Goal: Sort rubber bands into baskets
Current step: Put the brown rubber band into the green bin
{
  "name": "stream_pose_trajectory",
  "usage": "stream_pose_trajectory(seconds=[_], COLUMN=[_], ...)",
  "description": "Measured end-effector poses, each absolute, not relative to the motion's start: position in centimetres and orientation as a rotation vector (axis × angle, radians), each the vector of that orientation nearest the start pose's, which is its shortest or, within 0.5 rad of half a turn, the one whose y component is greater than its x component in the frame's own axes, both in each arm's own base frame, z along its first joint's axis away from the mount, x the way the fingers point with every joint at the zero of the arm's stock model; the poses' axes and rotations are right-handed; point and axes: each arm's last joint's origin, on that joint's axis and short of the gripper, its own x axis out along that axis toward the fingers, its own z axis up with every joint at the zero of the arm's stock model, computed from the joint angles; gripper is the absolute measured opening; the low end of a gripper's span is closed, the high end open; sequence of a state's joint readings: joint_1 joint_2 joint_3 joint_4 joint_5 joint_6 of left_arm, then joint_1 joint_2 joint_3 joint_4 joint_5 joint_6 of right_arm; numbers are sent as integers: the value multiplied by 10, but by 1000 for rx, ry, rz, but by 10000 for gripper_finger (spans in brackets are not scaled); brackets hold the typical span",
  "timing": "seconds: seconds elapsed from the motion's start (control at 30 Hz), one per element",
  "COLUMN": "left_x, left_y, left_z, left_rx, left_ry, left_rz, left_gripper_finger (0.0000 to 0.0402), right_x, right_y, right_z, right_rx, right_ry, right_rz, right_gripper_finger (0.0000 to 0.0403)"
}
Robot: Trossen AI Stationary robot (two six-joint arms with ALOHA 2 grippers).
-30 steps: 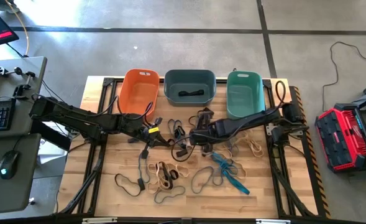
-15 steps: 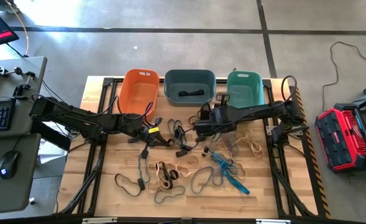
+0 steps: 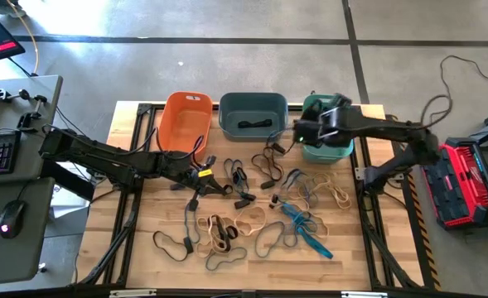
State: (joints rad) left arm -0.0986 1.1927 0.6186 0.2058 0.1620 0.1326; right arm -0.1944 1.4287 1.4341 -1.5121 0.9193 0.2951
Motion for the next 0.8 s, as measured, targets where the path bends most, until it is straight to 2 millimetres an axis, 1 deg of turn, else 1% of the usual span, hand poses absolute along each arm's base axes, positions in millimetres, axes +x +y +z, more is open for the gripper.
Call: stream_pose_trajectory(seconds=[0.1,0.2,0.33,0.47,0.6,0.8], left_x=[249,249,249,249,249,249], left_y=[-29,-29,-29,-29,-29,-29], left_z=[232,232,232,232,232,232], left_rx=[121,122,114,114,114,114], left_ry=[352,352,353,353,353,353], left_rz=[-265,-263,-262,-262,-261,-261], left_gripper_finger=[0,0,0,0,0,0], right_x=[210,204,200,195,191,184], right_y=[-83,-99,-116,-128,-139,-160], right_z=[328,308,278,251,235,219], right_rx=[-345,-345,-312,-247,-197,-138], right_ry=[1340,1371,1429,1469,1450,1353], right_rz=[-1124,-1128,-1062,-941,-894,-918], right_gripper_finger=[0,0,0,0,0,0])
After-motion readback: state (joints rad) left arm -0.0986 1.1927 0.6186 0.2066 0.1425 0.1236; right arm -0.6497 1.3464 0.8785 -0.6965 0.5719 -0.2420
